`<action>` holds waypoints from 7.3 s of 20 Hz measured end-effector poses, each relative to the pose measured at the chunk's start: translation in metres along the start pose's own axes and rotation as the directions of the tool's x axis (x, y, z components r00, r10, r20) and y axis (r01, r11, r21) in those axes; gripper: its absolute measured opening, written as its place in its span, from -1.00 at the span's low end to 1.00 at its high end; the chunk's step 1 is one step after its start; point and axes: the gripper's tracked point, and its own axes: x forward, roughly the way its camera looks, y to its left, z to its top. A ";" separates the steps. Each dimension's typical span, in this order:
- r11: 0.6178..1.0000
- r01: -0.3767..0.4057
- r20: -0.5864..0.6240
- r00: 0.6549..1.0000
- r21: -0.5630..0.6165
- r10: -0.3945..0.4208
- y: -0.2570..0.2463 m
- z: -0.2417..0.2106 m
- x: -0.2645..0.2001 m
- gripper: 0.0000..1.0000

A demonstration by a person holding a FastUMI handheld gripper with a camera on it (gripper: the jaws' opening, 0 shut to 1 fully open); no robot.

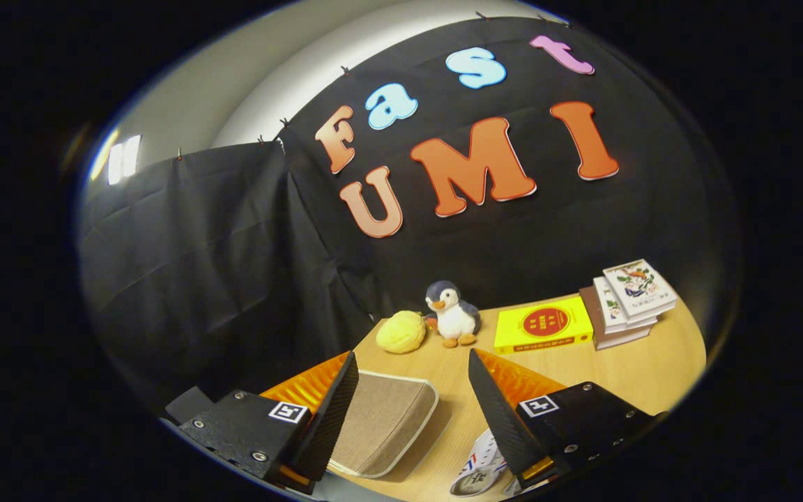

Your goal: Open the storage box then place both shoes into the box .Put the left shoe in first, then the right shoe, with the right side of both shoes facing outward in a uniform manner.

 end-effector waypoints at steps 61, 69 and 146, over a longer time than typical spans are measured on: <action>0.686 -0.356 -0.158 0.809 0.634 0.566 0.156 -0.076 0.083 -0.81; 0.734 -0.366 -0.201 0.805 0.572 0.558 0.212 -0.088 0.112 -0.81; 0.888 0.411 -0.523 0.720 -0.207 -0.456 -0.160 -0.290 0.011 -0.69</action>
